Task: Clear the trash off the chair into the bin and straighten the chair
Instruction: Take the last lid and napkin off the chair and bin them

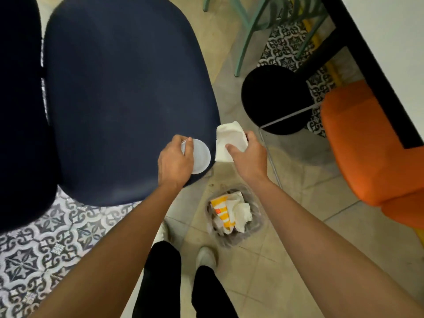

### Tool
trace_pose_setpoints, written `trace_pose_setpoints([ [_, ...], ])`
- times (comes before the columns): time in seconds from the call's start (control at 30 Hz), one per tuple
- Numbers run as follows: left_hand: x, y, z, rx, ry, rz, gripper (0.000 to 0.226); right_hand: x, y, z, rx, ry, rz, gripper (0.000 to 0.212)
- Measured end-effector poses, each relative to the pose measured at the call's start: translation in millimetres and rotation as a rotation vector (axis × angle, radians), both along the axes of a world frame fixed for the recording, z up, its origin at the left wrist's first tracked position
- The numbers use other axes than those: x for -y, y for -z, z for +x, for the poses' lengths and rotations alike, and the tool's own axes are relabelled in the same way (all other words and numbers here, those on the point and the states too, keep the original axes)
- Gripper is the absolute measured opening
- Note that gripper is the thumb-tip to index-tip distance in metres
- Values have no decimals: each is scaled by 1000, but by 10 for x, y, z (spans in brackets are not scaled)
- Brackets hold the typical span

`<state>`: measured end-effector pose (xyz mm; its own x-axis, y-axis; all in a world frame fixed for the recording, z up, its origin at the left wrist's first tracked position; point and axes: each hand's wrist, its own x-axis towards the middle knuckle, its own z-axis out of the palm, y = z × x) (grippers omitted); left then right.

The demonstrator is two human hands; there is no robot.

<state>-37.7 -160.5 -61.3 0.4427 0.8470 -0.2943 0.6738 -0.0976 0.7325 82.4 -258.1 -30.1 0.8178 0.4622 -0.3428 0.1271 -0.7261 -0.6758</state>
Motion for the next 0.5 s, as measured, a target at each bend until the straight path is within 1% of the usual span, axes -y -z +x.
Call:
trace_pose_setpoints([
  [0.13, 653, 52, 22, 25, 95, -5, 18, 632, 130, 19, 7, 8, -55, 27],
  [0.3, 1292, 434, -17, -20, 228, -41, 22, 1242, 503, -83, -20, 5, -153, 26],
  [0.5, 1693, 1006, -132, -102, 325, -149, 26, 1669, 1114, -268, -40, 11, -283, 27],
])
